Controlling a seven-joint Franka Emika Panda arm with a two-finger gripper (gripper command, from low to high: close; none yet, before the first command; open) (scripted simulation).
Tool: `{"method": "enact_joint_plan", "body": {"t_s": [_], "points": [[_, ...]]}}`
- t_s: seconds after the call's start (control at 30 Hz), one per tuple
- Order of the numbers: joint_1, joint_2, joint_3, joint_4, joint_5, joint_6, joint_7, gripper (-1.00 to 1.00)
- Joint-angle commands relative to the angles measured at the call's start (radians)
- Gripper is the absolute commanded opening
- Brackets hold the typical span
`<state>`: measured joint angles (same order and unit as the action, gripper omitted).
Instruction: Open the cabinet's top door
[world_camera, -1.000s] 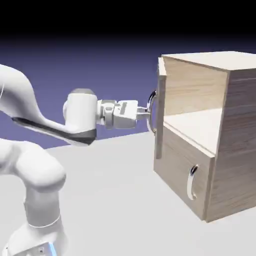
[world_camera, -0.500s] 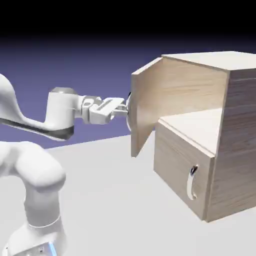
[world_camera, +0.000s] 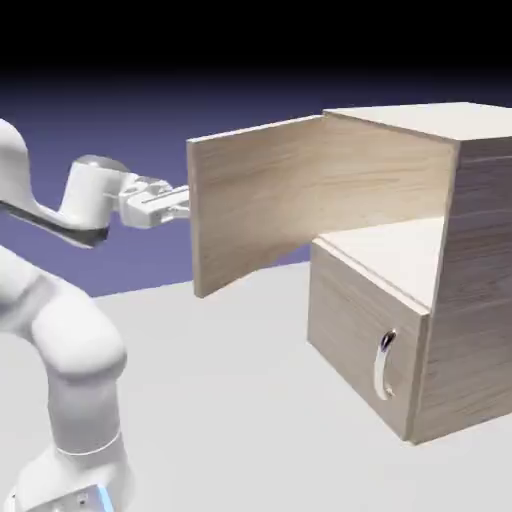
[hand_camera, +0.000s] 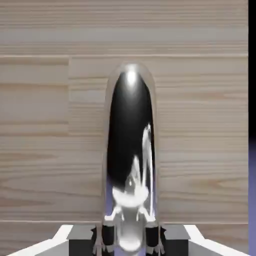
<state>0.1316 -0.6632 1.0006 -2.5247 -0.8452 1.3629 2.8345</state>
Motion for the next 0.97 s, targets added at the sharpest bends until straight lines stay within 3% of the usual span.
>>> {"method": "enact_joint_plan", "body": {"t_s": [0.0, 0.3, 0.93], "points": [[-0.031, 0.024, 0.036, 0.034, 0.016, -0.035, 0.009, -1.0], [-0.345, 0.151, 0.359, 0.283, 0.107, -0.254, 0.063, -1.0], [-1.034, 0.083, 0.96, 0.751, 0.242, -0.55, 0.06, -1.0]]}}
